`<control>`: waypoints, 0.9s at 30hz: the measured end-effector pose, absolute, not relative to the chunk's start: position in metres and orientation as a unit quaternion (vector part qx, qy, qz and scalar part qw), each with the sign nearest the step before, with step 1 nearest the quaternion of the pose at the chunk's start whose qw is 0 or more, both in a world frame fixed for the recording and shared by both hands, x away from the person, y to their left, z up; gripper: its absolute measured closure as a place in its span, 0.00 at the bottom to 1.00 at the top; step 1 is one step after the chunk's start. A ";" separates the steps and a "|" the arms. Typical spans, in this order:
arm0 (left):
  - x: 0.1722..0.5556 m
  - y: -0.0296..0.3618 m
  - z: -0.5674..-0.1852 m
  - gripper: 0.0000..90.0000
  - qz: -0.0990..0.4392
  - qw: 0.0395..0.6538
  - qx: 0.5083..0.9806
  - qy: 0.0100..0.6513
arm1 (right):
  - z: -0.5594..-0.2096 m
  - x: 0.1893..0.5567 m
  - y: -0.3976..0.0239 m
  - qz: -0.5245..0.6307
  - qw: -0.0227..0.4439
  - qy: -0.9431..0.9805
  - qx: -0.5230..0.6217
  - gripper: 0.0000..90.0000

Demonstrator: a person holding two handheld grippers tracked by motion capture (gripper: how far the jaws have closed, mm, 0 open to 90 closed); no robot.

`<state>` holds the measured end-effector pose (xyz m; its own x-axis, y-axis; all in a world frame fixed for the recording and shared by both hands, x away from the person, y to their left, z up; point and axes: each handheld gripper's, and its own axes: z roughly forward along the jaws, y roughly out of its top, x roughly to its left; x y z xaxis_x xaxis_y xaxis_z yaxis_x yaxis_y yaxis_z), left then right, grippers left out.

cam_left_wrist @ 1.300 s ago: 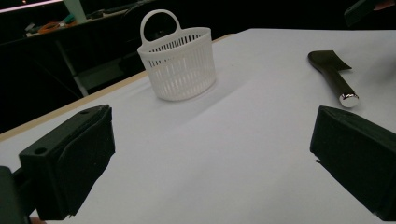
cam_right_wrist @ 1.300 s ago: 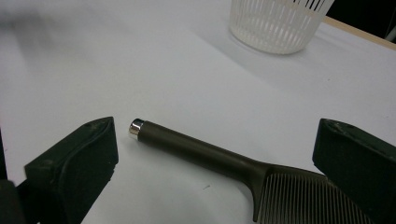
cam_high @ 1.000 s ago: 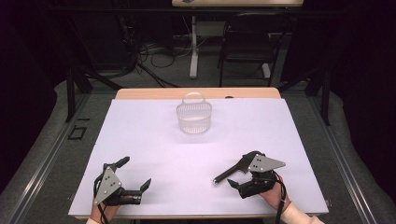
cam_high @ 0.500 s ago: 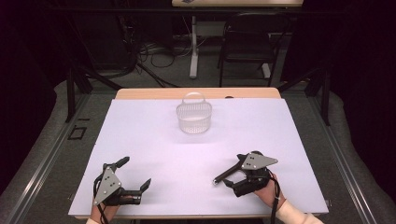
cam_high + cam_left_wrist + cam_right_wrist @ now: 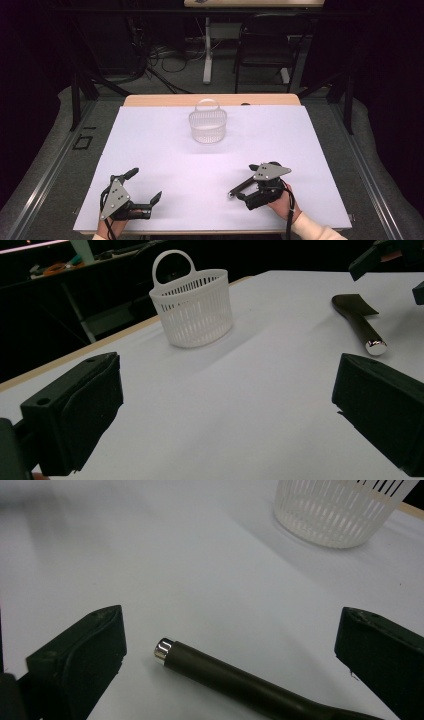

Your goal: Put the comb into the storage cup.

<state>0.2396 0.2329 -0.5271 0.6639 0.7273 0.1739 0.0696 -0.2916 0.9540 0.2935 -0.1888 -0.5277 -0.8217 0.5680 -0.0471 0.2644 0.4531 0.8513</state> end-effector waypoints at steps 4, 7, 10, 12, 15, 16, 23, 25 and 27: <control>0.240 0.233 -0.527 0.00 0.309 0.532 0.741 0.269 | -0.528 0.295 -0.186 0.460 0.159 0.837 0.248 0.00; 0.240 0.233 -0.527 0.00 0.309 0.532 0.741 0.269 | -0.528 0.296 -0.184 0.459 0.158 0.839 0.247 0.00; 0.240 0.233 -0.527 0.00 0.309 0.532 0.741 0.268 | -0.528 0.297 -0.182 0.456 0.155 0.841 0.247 0.00; 0.240 0.233 -0.527 0.00 0.309 0.532 0.741 0.269 | -0.528 0.297 -0.181 0.456 0.155 0.841 0.245 0.00; 0.240 0.233 -0.527 0.00 0.310 0.532 0.741 0.269 | -0.528 0.298 -0.179 0.455 0.153 0.843 0.245 0.00; 0.240 0.233 -0.527 0.00 0.310 0.531 0.741 0.269 | -0.528 0.298 -0.179 0.453 0.152 0.844 0.244 0.00; 0.240 0.233 -0.527 0.00 0.310 0.532 0.741 0.268 | -0.528 0.299 -0.175 0.447 0.155 0.847 0.243 0.02; 0.240 0.233 -0.527 0.00 0.310 0.531 0.741 0.269 | -0.528 0.299 -0.174 0.446 0.156 0.847 0.242 0.04; 0.240 0.234 -0.527 0.00 0.310 0.531 0.741 0.269 | -0.527 0.299 -0.174 0.444 0.157 0.848 0.243 0.07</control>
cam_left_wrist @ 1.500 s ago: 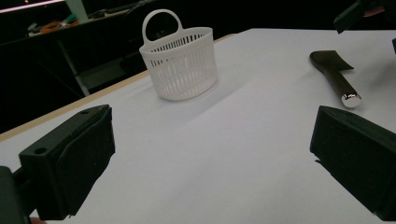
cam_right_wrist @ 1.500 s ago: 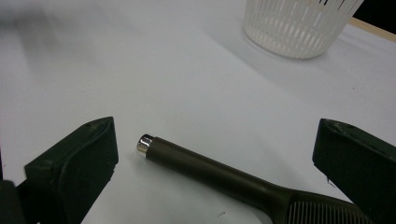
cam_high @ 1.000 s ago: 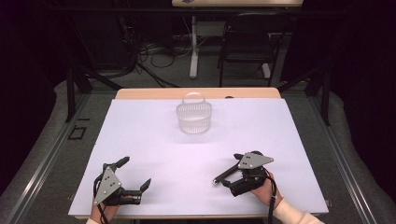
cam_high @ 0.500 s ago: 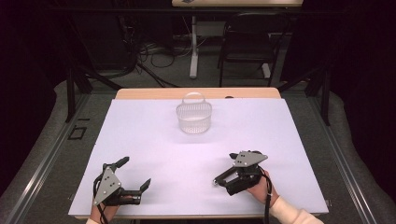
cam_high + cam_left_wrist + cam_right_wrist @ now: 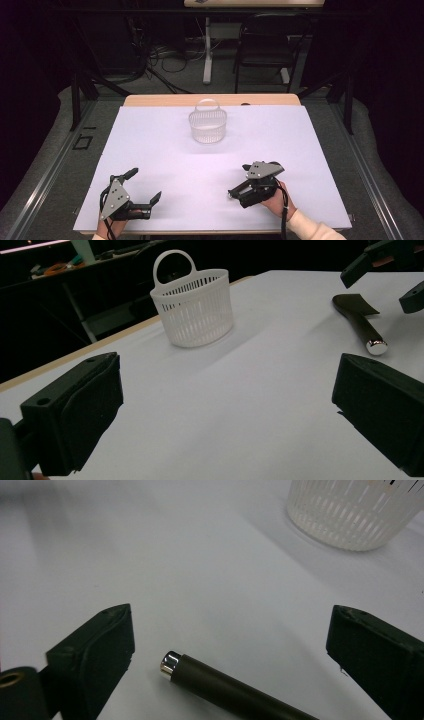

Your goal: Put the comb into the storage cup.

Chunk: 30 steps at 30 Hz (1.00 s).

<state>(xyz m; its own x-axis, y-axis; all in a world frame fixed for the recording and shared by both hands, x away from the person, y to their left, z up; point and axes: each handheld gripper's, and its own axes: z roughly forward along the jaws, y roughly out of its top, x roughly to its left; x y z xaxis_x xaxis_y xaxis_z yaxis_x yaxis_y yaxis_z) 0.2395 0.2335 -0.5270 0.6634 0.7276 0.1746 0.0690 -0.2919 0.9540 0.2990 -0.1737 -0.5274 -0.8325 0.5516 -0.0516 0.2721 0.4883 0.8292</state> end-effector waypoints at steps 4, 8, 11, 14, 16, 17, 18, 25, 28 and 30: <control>0.239 0.234 -0.527 0.00 0.310 0.531 0.742 0.268 | -0.527 0.299 -0.172 0.443 0.157 0.849 0.242 0.15; 0.239 0.234 -0.527 0.00 0.310 0.531 0.742 0.269 | -0.528 0.300 -0.170 0.436 0.158 0.853 0.241 0.26; 0.239 0.234 -0.527 0.00 0.310 0.530 0.742 0.269 | -0.528 0.300 -0.168 0.431 0.156 0.856 0.239 0.38; 0.239 0.234 -0.527 0.00 0.310 0.530 0.742 0.269 | -0.529 0.300 -0.167 0.426 0.155 0.859 0.237 0.51; 0.239 0.234 -0.527 0.00 0.310 0.530 0.742 0.269 | -0.529 0.300 -0.166 0.425 0.154 0.859 0.240 0.60; 0.239 0.234 -0.527 0.00 0.310 0.530 0.742 0.269 | -0.529 0.300 -0.166 0.423 0.154 0.860 0.240 0.62; 0.239 0.234 -0.527 0.00 0.311 0.529 0.743 0.269 | -0.529 0.300 -0.166 0.422 0.153 0.861 0.240 0.66; 0.239 0.234 -0.527 0.00 0.311 0.528 0.743 0.269 | -0.530 0.300 -0.165 0.416 0.148 0.867 0.232 0.89; 0.240 0.234 -0.527 0.00 0.310 0.527 0.744 0.269 | -0.531 0.300 -0.164 0.414 0.151 0.868 0.231 0.95; 0.240 0.234 -0.527 0.00 0.311 0.527 0.743 0.269 | -0.531 0.300 -0.163 0.411 0.151 0.869 0.229 0.97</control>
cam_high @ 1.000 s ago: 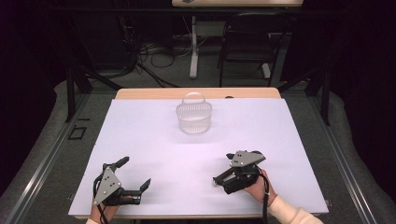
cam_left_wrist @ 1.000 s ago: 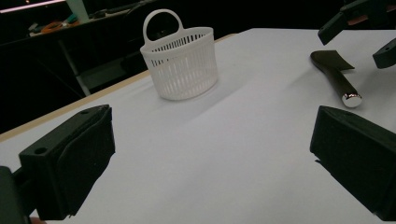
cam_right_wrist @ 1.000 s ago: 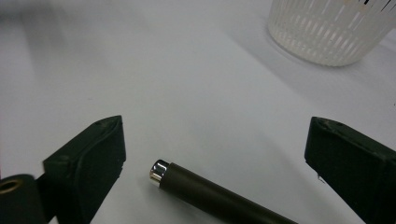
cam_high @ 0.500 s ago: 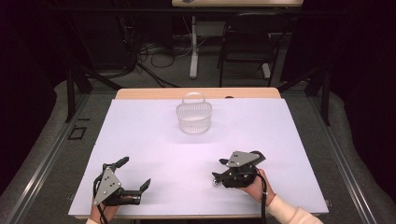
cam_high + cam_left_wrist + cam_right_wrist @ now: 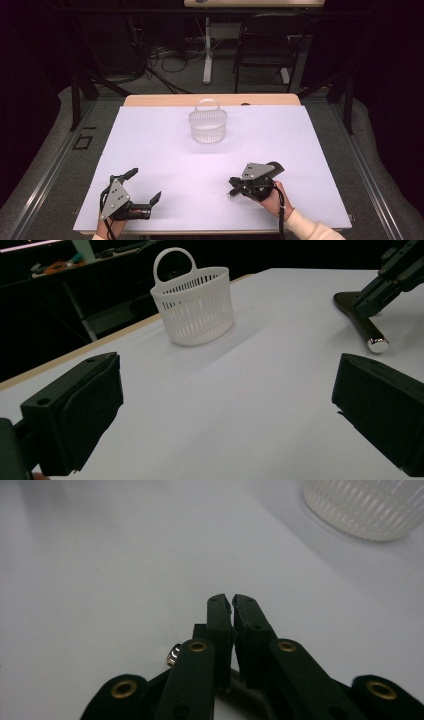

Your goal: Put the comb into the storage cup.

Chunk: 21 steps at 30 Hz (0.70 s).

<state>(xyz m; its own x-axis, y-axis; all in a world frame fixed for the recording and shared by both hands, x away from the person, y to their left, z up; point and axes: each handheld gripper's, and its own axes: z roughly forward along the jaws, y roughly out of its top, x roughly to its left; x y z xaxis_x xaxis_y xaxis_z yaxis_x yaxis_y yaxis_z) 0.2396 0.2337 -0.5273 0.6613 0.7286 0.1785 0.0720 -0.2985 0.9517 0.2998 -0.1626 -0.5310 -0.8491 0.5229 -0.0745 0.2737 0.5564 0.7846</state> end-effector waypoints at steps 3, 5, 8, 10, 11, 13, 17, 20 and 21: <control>0.240 0.234 -0.527 0.00 0.311 0.527 0.744 0.269 | -0.532 0.299 -0.161 0.404 0.152 0.873 0.227 1.00; 0.240 0.234 -0.527 0.00 0.311 0.527 0.744 0.269 | -0.533 0.299 -0.159 0.400 0.153 0.875 0.227 1.00; 0.240 0.234 -0.528 0.00 0.310 0.527 0.744 0.270 | -0.534 0.299 -0.157 0.387 0.158 0.881 0.219 1.00; 0.240 0.234 -0.527 0.00 0.311 0.526 0.745 0.269 | -0.536 0.300 -0.155 0.377 0.163 0.885 0.217 1.00; 0.240 0.234 -0.528 0.00 0.311 0.526 0.744 0.269 | -0.537 0.301 -0.155 0.372 0.162 0.888 0.218 1.00; 0.240 0.234 -0.528 0.00 0.311 0.526 0.745 0.269 | -0.538 0.301 -0.154 0.366 0.164 0.889 0.219 1.00; 0.240 0.234 -0.528 0.00 0.311 0.526 0.745 0.269 | -0.540 0.302 -0.153 0.361 0.163 0.892 0.217 1.00; 0.240 0.234 -0.527 0.00 0.312 0.526 0.744 0.268 | -0.541 0.302 -0.153 0.353 0.159 0.896 0.217 1.00; 0.239 0.234 -0.527 0.00 0.312 0.526 0.744 0.268 | -0.541 0.302 -0.153 0.353 0.158 0.897 0.215 1.00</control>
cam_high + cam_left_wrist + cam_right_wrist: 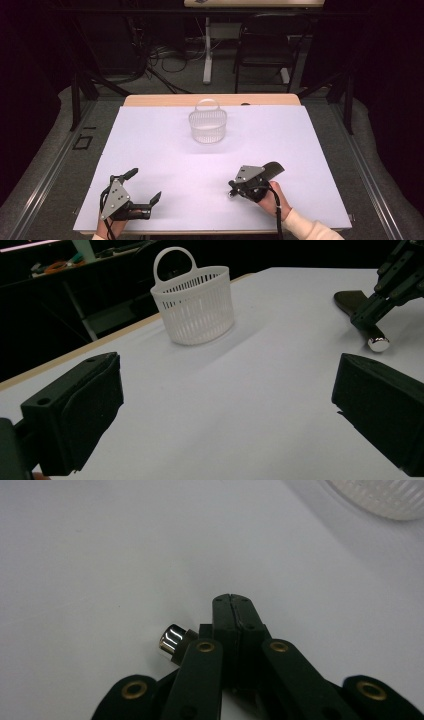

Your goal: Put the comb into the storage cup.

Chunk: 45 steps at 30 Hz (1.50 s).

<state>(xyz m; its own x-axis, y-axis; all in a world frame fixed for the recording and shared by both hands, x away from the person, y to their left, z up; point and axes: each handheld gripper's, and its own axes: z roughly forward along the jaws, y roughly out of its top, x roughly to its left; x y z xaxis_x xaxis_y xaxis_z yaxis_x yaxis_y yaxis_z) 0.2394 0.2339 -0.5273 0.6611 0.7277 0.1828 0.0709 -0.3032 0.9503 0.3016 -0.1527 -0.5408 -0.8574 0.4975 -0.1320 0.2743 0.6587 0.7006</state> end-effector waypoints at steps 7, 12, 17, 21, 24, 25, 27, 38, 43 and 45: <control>0.239 0.234 -0.527 0.00 0.311 0.526 0.744 0.270 | -0.542 0.300 -0.152 0.348 0.159 0.898 0.216 1.00; 0.240 0.234 -0.527 0.00 0.312 0.525 0.745 0.269 | -0.543 0.301 -0.152 0.339 0.155 0.903 0.214 1.00; 0.239 0.234 -0.527 0.00 0.311 0.527 0.744 0.271 | -0.544 0.300 -0.153 0.336 0.151 0.904 0.216 1.00; 0.239 0.235 -0.527 0.00 0.311 0.526 0.744 0.271 | -0.545 0.299 -0.154 0.333 0.152 0.906 0.212 1.00; 0.240 0.235 -0.528 0.00 0.312 0.525 0.744 0.272 | -0.545 0.298 -0.156 0.332 0.151 0.905 0.217 1.00; 0.240 0.235 -0.528 0.00 0.312 0.525 0.743 0.273 | -0.544 0.298 -0.156 0.333 0.150 0.906 0.217 1.00; 0.240 0.235 -0.528 0.00 0.312 0.525 0.744 0.272 | -0.544 0.297 -0.157 0.331 0.148 0.907 0.216 1.00; 0.240 0.235 -0.528 0.00 0.312 0.524 0.743 0.275 | -0.545 0.295 -0.162 0.322 0.144 0.909 0.222 1.00; 0.240 0.235 -0.528 0.00 0.313 0.523 0.743 0.275 | -0.546 0.294 -0.165 0.313 0.142 0.913 0.219 1.00; 0.240 0.235 -0.528 0.00 0.313 0.523 0.743 0.276 | -0.546 0.293 -0.165 0.316 0.143 0.912 0.220 1.00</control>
<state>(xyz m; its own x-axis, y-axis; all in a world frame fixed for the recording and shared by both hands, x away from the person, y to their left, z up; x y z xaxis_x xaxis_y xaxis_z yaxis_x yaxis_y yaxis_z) 0.2396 0.2351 -0.5277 0.6518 0.7374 0.1772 0.0830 -0.3016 0.9498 0.2931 -0.1651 -0.5464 -0.8621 0.4920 -0.1216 0.3115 0.7036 0.6387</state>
